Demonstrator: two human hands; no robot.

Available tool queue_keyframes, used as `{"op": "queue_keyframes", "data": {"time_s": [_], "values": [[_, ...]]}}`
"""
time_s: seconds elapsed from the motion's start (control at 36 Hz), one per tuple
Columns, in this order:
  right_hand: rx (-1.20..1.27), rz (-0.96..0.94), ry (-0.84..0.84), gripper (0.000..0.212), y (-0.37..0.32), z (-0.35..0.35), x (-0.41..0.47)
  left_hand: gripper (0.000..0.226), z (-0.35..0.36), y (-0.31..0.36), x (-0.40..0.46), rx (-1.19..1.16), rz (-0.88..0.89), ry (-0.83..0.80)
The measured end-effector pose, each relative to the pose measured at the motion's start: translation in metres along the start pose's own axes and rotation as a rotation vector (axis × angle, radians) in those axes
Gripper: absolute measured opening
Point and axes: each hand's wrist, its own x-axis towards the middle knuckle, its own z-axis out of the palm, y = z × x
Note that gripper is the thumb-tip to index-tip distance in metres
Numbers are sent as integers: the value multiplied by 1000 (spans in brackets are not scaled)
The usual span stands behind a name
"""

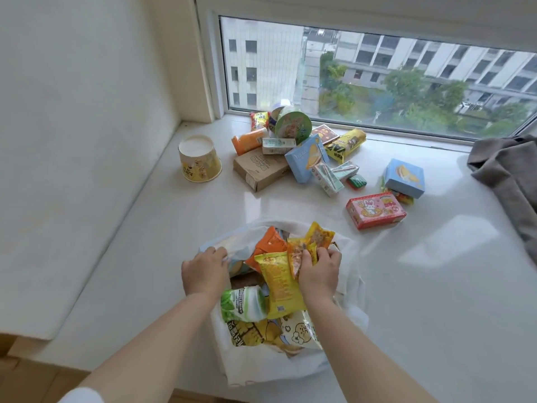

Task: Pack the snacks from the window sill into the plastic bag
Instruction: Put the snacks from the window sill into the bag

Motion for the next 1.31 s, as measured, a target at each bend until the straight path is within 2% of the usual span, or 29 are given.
{"op": "queue_keyframes", "data": {"time_s": [0.17,0.25,0.36,0.42,0.47,0.53,0.61,0.69,0.75,0.81,0.86,0.89,0.92,0.94,1.0,1.03,1.11,1.17,1.22,1.31], "values": [[-23,-50,67,22,-13,12,-4,19,-7,-17,-2,-772,-322,78],[-102,-84,40,23,-18,23,-15,23,-11,-22,-4,-951,-371,95],[-366,-322,-40,24,-19,40,-38,21,-15,-24,-2,-1215,-477,2],[-422,-421,-56,21,-17,46,-47,20,-18,-27,0,-1488,-639,-87],[-452,-444,-76,22,-14,46,-49,20,-21,-30,3,-1749,-818,-206],[-477,-441,-101,25,-8,44,-46,26,-21,-32,6,-1829,-924,-290],[-534,-462,-139,27,-2,41,-44,28,-18,-31,11,-1652,-899,-282],[-587,-452,-206,29,4,43,-48,22,-16,-32,13,-1076,-696,-183],[-609,-422,-229,30,7,45,-51,11,-17,-33,6,-712,-495,-59],[-620,-418,-237,30,9,47,-52,17,-19,-31,-3,-410,-194,109],[-613,-428,-240,31,9,48,-53,14,-22,-26,-13,-225,169,250],[-605,-426,-238,31,9,49,-53,6,-22,-22,-17,-168,329,276],[-595,-421,-234,30,9,49,-53,12,-22,-19,-20,-121,413,254],[-581,-416,-229,30,9,48,-52,23,-19,-15,-22,-64,433,194],[-555,-412,-221,30,9,48,-51,44,-15,-8,-22,90,328,58],[-537,-416,-218,29,10,47,-51,47,-12,-5,-20,129,258,-9],[-454,-424,-188,23,15,44,-52,26,-3,3,-13,44,112,-44],[-456,-420,-137,20,19,40,-51,27,-4,8,-10,-80,48,-10],[-496,-418,-104,18,21,37,-48,25,-11,10,-8,-334,-46,32],[-552,-391,-185,23,22,36,-36,28,-27,9,-4,-753,-215,32]]}}
